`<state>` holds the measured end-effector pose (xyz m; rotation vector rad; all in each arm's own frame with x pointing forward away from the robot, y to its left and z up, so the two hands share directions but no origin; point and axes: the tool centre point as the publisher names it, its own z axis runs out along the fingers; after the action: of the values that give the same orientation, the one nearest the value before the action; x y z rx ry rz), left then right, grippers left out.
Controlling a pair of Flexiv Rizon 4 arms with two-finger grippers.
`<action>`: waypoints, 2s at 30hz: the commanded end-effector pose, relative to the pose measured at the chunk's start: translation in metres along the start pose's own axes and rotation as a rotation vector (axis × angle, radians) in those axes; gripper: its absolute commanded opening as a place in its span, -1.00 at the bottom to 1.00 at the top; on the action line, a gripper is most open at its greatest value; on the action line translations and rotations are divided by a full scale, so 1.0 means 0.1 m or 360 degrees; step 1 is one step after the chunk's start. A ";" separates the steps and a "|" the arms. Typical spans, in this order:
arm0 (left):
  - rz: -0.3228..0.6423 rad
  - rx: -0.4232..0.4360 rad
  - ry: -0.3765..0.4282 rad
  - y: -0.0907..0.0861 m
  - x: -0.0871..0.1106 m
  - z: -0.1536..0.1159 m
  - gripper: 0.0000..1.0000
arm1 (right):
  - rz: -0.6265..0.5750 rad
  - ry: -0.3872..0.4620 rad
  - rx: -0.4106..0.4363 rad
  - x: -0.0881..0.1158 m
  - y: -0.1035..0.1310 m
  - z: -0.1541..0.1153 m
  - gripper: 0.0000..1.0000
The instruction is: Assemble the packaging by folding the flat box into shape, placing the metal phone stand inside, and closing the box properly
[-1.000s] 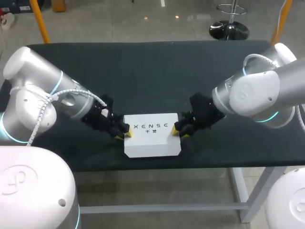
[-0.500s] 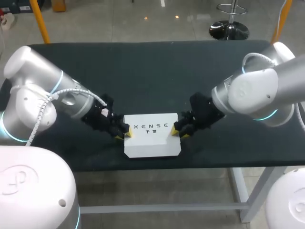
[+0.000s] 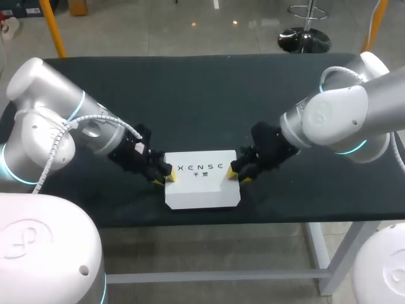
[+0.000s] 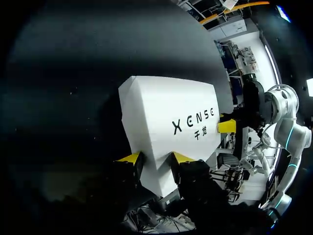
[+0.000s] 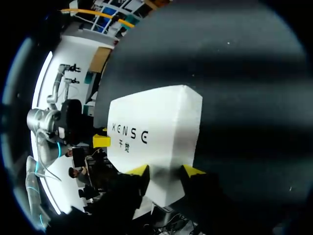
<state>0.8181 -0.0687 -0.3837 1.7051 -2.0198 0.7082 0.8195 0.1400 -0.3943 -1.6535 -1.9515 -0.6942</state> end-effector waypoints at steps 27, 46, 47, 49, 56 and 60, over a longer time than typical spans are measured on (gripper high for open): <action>-0.0016 -0.0072 -0.0029 -0.05 0.05 0.03 -0.13 | 0.0016 -0.0004 0.0062 -0.01 0.06 -0.03 -0.07; -0.0063 -0.0175 -0.0036 -0.08 0.10 -0.01 -0.10 | 0.0050 0.0000 0.0091 0.03 0.07 -0.04 -0.08; -0.0064 -0.0177 -0.0036 -0.08 0.11 -0.01 -0.10 | 0.0051 0.0000 0.0093 0.04 0.07 -0.05 -0.07; -0.0070 -0.0188 -0.0034 -0.08 0.11 -0.02 -0.10 | 0.0055 0.0002 0.0097 0.05 0.07 -0.05 -0.08; -0.0086 -0.0209 -0.0033 -0.08 0.11 -0.04 -0.11 | 0.0071 -0.0004 0.0116 0.07 0.08 -0.08 -0.07; -0.0094 -0.0219 -0.0032 -0.08 0.11 -0.05 -0.10 | 0.0079 -0.0007 0.0126 0.06 0.09 -0.08 -0.07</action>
<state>0.8218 -0.0705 -0.3736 1.6920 -1.9727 0.5332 0.8248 0.1367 -0.3848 -1.6592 -1.9103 -0.5981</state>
